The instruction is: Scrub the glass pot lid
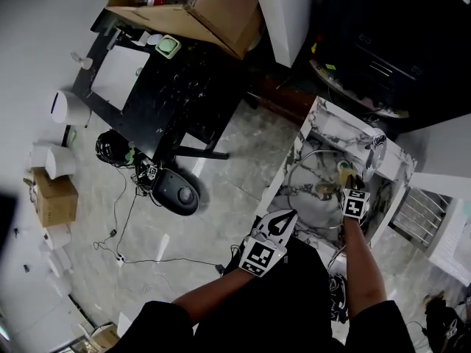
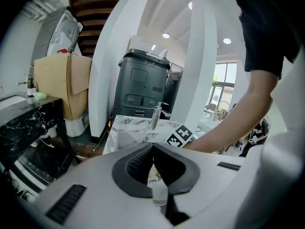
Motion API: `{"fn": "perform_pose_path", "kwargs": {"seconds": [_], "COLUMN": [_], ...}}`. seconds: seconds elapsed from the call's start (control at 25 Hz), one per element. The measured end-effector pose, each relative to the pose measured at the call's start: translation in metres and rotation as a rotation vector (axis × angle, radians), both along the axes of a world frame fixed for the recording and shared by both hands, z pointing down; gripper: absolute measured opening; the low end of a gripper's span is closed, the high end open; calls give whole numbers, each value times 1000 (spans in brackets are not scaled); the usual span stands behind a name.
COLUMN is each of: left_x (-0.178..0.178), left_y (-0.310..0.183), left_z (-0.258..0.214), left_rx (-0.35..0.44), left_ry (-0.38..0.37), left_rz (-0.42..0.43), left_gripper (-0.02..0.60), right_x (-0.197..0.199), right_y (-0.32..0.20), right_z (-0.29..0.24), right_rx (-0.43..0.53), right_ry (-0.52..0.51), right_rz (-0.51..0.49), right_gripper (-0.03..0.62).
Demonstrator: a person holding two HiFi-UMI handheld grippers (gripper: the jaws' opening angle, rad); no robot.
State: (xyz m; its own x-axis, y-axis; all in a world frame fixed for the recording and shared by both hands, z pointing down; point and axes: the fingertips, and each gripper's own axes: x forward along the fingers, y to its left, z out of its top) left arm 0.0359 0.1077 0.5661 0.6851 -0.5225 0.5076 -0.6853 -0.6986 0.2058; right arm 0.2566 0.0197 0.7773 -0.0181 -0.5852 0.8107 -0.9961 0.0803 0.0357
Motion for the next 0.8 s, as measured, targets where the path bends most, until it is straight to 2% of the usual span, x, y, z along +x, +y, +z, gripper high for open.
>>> {"fn": "perform_pose_path", "kwargs": {"seconds": [0.8], "left_x": [1], "left_y": [16], "left_z": [-4], "left_rx": [10], "left_ry": [9], "left_rz": [27], "left_gripper": [17], "right_x": [16], "right_y": [36], "right_z": [-4], "right_rx": [-17], "right_ry": [30], "right_rz": [34], "right_gripper": [64]}}
